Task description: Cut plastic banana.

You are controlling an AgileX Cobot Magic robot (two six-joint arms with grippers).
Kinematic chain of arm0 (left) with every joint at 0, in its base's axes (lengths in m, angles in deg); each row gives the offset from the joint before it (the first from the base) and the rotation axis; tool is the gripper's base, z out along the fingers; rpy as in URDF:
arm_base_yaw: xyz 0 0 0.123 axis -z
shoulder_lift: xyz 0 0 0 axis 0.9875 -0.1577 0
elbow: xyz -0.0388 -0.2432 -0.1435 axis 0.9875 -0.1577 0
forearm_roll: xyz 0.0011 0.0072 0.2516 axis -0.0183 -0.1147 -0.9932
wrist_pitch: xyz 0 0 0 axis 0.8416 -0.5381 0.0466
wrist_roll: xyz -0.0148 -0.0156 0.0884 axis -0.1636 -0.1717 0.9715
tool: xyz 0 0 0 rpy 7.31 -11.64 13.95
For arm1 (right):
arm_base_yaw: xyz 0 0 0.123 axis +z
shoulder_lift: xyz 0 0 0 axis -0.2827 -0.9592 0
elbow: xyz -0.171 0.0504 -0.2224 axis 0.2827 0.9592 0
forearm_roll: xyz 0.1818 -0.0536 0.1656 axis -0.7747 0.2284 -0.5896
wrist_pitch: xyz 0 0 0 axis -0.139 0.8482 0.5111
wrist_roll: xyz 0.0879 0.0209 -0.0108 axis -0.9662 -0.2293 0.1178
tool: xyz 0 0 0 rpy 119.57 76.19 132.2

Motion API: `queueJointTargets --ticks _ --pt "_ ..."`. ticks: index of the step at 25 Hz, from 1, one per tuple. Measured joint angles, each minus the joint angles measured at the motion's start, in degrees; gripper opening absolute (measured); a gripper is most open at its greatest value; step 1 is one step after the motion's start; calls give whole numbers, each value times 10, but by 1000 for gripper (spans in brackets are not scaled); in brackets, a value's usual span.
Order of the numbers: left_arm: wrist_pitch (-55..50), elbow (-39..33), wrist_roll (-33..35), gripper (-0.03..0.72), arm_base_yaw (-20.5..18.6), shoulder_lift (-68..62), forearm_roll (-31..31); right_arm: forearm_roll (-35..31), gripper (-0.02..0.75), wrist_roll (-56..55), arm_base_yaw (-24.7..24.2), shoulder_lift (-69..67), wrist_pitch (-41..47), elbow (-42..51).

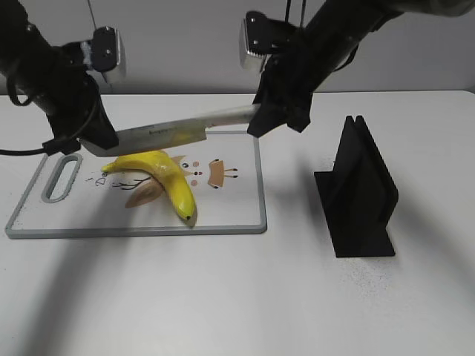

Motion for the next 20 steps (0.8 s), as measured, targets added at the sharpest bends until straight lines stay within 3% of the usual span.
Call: queueJointTargets --ticks 8,20 --pt "26 7 1 11 1 -96 26 15 174 1 -5 -107 -21 -5" --pt "33 4 -1 7 4 -102 25 32 174 2 -2 -90 -33 -5"
